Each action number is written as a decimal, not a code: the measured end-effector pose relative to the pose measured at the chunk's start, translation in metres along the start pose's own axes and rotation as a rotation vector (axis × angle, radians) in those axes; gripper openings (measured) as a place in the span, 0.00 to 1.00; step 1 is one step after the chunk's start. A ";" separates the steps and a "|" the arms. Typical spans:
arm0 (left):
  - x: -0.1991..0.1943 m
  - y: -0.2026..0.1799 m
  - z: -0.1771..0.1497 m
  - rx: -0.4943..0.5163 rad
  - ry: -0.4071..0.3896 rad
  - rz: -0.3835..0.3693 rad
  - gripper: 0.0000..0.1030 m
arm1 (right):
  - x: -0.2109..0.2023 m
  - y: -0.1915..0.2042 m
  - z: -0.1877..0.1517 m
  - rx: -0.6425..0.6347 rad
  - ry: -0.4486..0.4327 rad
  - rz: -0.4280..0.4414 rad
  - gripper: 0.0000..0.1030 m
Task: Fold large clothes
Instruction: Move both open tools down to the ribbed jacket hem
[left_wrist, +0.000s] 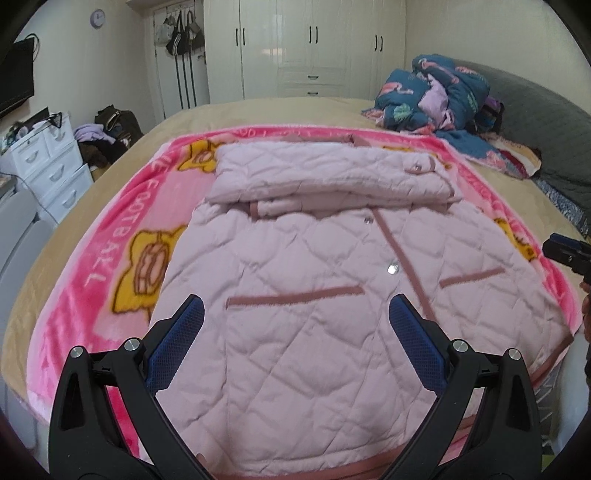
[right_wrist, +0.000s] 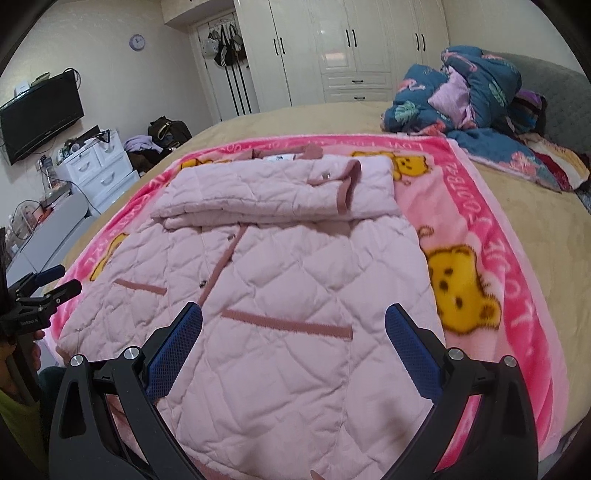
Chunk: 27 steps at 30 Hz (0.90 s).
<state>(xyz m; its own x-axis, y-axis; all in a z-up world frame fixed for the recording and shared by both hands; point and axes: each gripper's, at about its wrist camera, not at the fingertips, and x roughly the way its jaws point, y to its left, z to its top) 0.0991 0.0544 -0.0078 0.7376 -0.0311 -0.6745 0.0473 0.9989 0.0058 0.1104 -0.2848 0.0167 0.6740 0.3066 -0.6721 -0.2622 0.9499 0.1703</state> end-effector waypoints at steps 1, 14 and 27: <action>0.001 0.001 -0.002 -0.001 0.006 0.003 0.91 | 0.001 -0.001 -0.002 0.002 0.006 -0.001 0.96; 0.007 0.026 -0.028 -0.034 0.077 0.064 0.91 | 0.000 -0.013 -0.019 0.007 0.059 -0.030 0.96; 0.011 0.083 -0.048 -0.176 0.159 0.101 0.91 | 0.000 -0.028 -0.037 0.023 0.114 -0.047 0.96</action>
<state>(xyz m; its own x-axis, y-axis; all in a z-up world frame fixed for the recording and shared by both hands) 0.0791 0.1391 -0.0500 0.6171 0.0617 -0.7845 -0.1497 0.9879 -0.0400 0.0920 -0.3133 -0.0152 0.6022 0.2542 -0.7568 -0.2157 0.9645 0.1523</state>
